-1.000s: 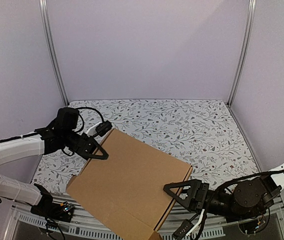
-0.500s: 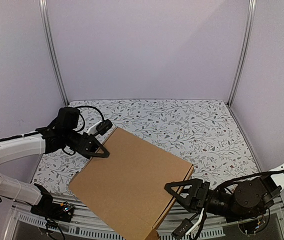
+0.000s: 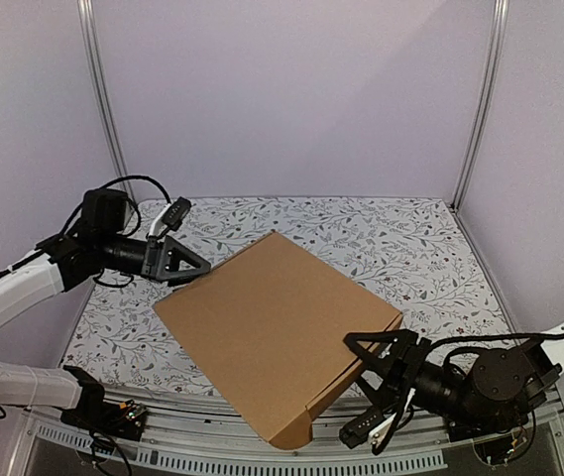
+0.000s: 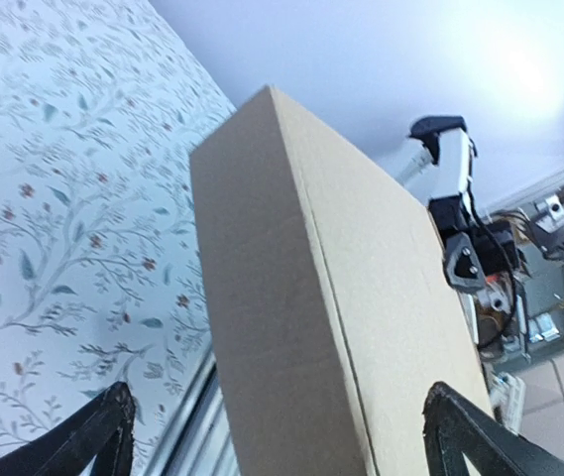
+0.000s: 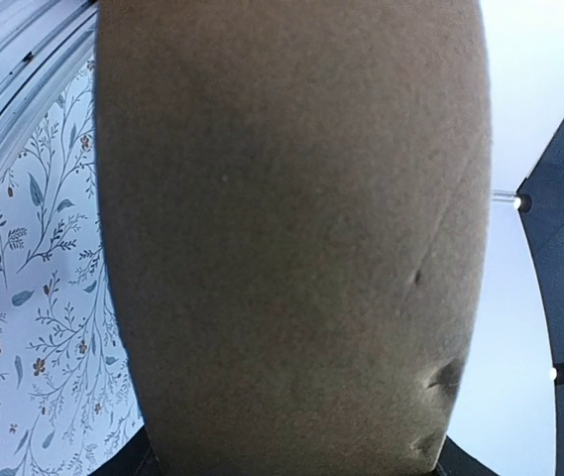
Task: Fold the paper box
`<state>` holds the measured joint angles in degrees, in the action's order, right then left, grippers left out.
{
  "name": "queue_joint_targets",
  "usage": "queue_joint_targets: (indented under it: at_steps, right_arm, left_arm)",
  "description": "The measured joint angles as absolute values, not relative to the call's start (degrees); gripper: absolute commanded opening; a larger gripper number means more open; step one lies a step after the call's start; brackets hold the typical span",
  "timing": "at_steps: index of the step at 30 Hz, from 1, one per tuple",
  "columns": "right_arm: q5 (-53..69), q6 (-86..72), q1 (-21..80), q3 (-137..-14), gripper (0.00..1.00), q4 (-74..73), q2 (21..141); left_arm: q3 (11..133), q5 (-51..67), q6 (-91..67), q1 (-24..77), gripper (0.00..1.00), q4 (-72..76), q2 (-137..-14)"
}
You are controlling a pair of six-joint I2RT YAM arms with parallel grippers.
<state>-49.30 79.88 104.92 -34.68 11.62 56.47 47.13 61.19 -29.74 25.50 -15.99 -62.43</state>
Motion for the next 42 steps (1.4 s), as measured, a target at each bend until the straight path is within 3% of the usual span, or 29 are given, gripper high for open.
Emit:
queue_joint_targets:
  at_steps: [8,12,19,29,35,42]
  right_arm:
    - [-50.39,68.84,101.38,-33.93,0.39,11.55,55.05]
    - [-48.47,61.41,96.05,-33.89,0.39,11.51,55.24]
    - [-34.0,43.48,80.58,-37.34,0.37,6.57,57.08]
    - [1.26,15.22,56.34,-39.88,0.34,7.62,60.55]
    - [17.56,5.3,49.58,-37.52,0.33,17.41,65.56]
    - [27.62,0.38,46.74,-29.85,0.31,36.03,72.14]
  left_arm:
    - [48.18,35.57,-26.98,19.16,1.0,-19.09,-47.16]
    - [47.64,29.69,-26.76,18.52,1.0,-17.19,-42.87]
    - [41.78,28.01,-28.03,18.48,1.0,-8.25,-39.94]
    - [30.85,30.89,-33.93,18.46,1.0,2.44,-37.58]
    - [27.27,33.1,-37.82,18.46,1.0,8.43,-39.9]
    - [26.24,34.28,-39.27,18.46,1.0,10.28,-41.63]
